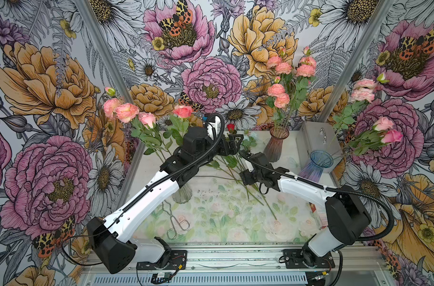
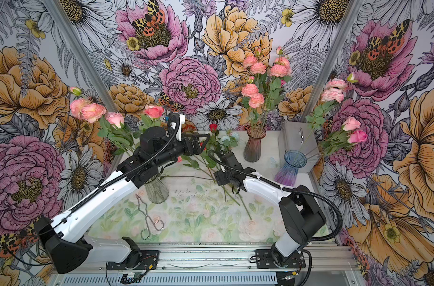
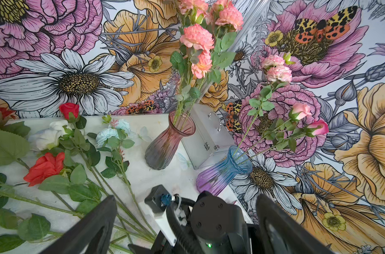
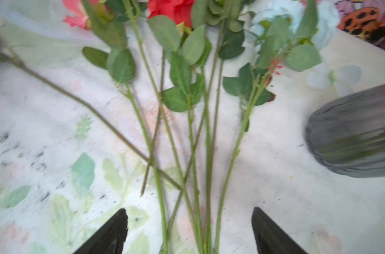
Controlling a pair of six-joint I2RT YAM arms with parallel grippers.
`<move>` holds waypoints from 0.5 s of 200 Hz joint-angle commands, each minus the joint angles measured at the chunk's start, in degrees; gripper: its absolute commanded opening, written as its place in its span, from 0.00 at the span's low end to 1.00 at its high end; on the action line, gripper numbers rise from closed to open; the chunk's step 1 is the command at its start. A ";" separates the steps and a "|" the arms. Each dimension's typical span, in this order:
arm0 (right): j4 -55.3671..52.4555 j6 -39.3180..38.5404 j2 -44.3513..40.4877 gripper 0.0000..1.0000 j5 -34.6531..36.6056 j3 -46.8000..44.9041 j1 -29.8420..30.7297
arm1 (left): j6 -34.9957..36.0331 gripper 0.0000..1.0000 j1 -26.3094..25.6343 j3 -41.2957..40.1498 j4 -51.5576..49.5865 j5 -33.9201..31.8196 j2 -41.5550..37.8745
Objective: Place the pink flowers into the vase
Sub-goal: Pick up the flower at the center of the board.
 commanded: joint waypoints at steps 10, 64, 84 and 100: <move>-2.57 2.67 2.06 0.80 -7.78 -3.60 1.44 | -1.17 0.99 -0.24 1.24 -0.53 1.80 0.83; -2.65 3.30 6.48 0.59 -11.45 -2.27 0.67 | -1.08 0.99 -0.22 0.45 -1.35 1.69 -0.30; -2.66 3.67 6.22 0.56 -11.48 -3.07 0.58 | -0.92 0.98 -0.26 0.00 -1.54 1.32 -0.99; -2.65 3.86 5.12 0.55 -10.99 -4.28 0.01 | -0.90 0.98 -0.21 -0.27 -1.54 1.43 -0.99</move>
